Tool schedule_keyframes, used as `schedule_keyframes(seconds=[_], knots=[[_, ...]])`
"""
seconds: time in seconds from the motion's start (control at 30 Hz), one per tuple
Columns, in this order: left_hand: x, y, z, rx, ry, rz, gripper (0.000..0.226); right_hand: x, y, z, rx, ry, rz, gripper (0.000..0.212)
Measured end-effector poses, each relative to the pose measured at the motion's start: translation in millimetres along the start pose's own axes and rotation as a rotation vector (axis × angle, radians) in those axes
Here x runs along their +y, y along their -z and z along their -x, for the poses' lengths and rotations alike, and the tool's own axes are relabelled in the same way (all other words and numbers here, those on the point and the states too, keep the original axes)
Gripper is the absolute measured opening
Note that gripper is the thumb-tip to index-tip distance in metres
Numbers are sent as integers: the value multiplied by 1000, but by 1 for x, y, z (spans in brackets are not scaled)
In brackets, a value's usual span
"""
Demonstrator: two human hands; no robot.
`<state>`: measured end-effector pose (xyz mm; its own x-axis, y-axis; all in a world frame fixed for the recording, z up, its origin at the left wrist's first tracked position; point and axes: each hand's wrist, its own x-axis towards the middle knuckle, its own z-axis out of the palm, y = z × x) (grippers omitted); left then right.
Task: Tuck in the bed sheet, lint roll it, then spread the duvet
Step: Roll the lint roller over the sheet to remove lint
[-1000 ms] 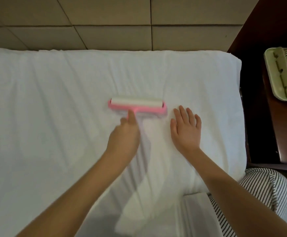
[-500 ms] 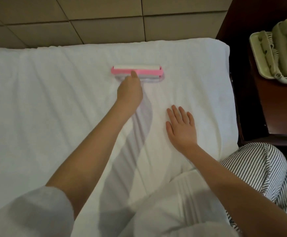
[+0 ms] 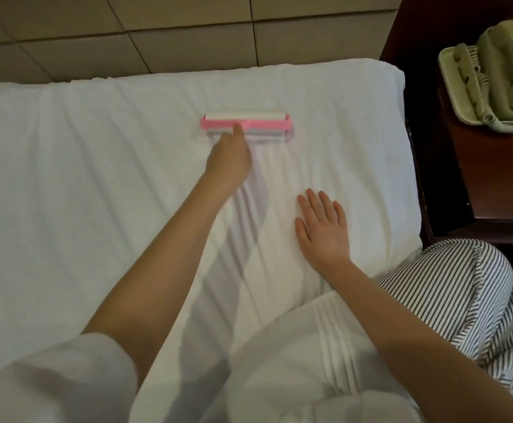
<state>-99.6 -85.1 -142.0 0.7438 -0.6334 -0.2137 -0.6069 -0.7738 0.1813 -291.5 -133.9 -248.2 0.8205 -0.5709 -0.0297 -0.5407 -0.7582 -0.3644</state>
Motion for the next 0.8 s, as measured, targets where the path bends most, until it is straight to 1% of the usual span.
schedule_keyframes(seconds=[0.07, 0.13, 0.2, 0.27, 0.33, 0.4, 0.43, 0.53, 0.6, 0.63, 0.7, 0.8], knots=[[2, 6, -10, 5, -10, 43, 48, 1, 2, 0, -11, -5, -8, 74], [-1, 9, 17, -21, 9, 36, 44, 2, 4, 1, -15, -1, -16, 75], [-6, 9, 72, -89, 23, -49, 41, 6, 6, 3, -19, 4, -21, 76], [-9, 8, 134, -194, 14, -173, 41, 9, 8, 6, -30, 11, -16, 76], [-9, 8, 159, -234, 19, -285, 45, 9, 9, 8, -39, 19, -20, 77], [-6, 6, 146, -163, 15, -318, 48, 8, 10, 11, -51, 19, -42, 74], [-5, 2, 131, -115, 20, -297, 50, 8, 10, 12, -58, 15, -48, 69], [1, -15, 73, -30, 34, -103, 56, 10, 13, 16, -82, 8, -55, 51], [8, -19, 53, 10, 28, -26, 55, 12, 15, 21, -93, 0, -68, 49], [10, -15, 55, 9, 22, -30, 55, 12, 16, 22, -95, -4, -74, 49], [5, -5, 81, -45, 14, -100, 51, 12, 18, 23, -101, -7, -80, 49], [-13, 10, 156, -175, -20, -280, 39, 13, 19, 25, -108, -3, -69, 49]])
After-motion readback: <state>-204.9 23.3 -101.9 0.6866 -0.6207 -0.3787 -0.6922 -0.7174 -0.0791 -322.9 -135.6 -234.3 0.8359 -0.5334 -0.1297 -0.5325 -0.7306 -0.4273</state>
